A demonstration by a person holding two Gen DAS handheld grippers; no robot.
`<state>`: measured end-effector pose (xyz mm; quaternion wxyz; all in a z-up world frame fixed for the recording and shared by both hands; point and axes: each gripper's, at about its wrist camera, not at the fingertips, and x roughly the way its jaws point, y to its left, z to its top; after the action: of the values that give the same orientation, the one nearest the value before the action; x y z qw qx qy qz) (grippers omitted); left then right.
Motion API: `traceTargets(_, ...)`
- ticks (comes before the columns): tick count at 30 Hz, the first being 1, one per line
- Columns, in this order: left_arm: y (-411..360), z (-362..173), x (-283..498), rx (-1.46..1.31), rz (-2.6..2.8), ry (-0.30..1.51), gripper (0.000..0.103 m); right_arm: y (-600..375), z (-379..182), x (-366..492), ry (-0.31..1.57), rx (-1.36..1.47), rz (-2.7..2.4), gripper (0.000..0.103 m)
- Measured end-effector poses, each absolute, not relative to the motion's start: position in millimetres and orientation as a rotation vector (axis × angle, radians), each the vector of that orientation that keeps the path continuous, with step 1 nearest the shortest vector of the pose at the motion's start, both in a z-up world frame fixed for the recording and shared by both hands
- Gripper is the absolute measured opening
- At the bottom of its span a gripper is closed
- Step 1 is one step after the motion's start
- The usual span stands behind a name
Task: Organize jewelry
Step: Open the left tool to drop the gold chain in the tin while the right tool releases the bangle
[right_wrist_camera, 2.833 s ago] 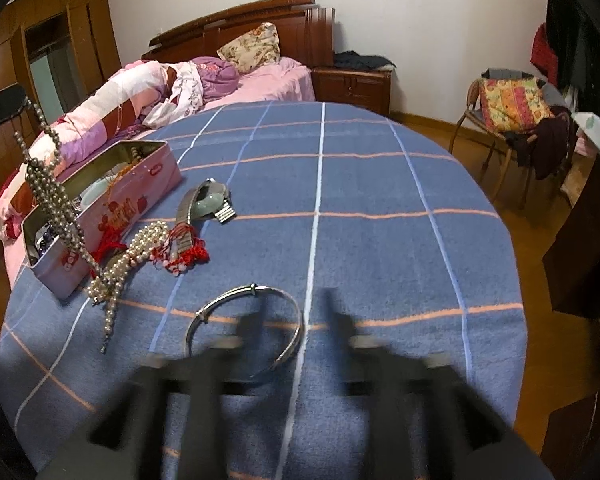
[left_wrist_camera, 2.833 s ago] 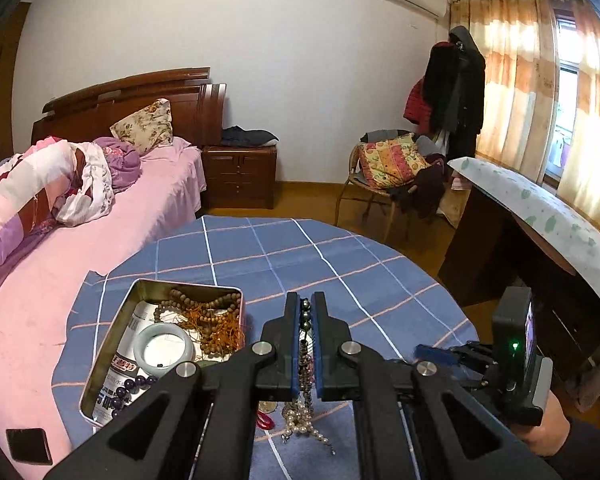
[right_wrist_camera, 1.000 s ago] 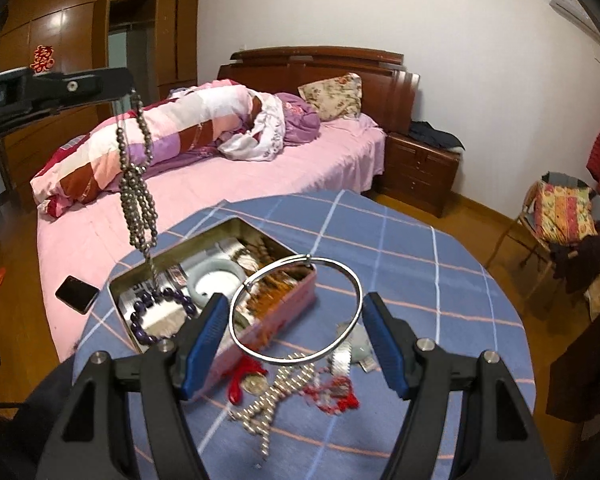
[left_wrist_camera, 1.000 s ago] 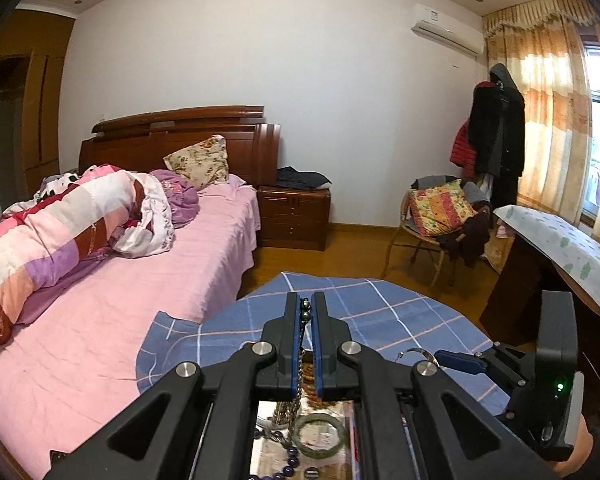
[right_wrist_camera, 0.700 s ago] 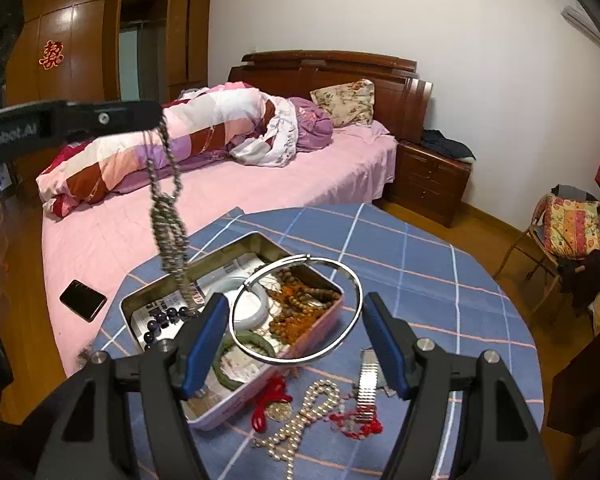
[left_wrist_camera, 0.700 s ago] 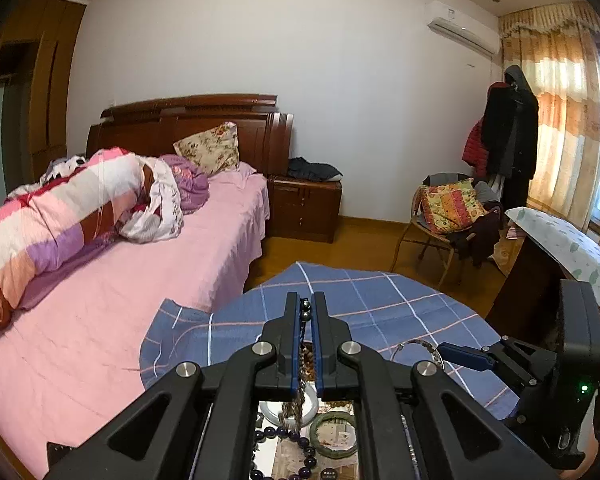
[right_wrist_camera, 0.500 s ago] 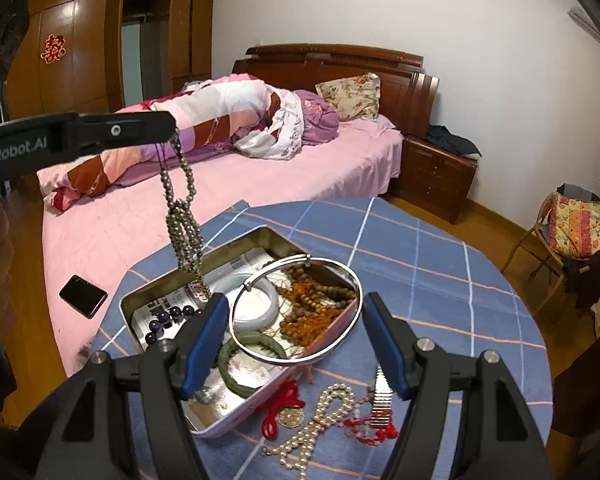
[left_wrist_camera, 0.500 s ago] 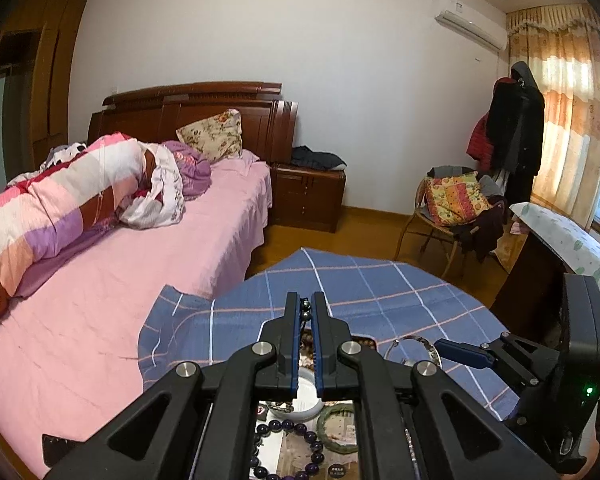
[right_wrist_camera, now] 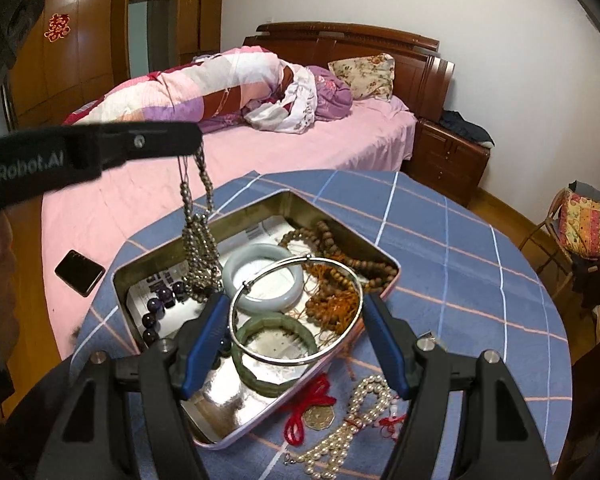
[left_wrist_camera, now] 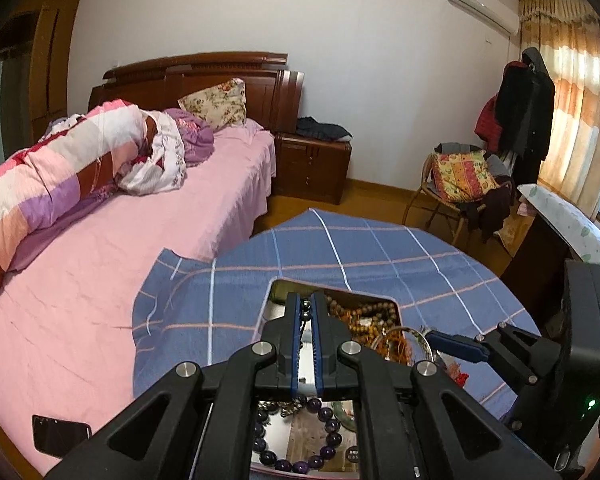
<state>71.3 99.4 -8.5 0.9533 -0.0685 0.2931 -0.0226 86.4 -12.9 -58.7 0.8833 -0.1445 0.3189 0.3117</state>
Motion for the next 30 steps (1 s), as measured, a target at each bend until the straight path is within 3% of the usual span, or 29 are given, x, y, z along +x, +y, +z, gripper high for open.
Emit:
traceTargets(25, 105.7, -51.3, 87.1, -0.092, -0.013, 0.736, 0.005, -1.8, -82.2, 85.8, 0.715, -0.313, 0.676, 0.073)
traceTargets(30, 104.6, -57.0, 89.8, -0.083, -0.011, 0.770, 0.005, -2.8, -80.8, 84.7, 0.700, -0.308, 0.681, 0.083)
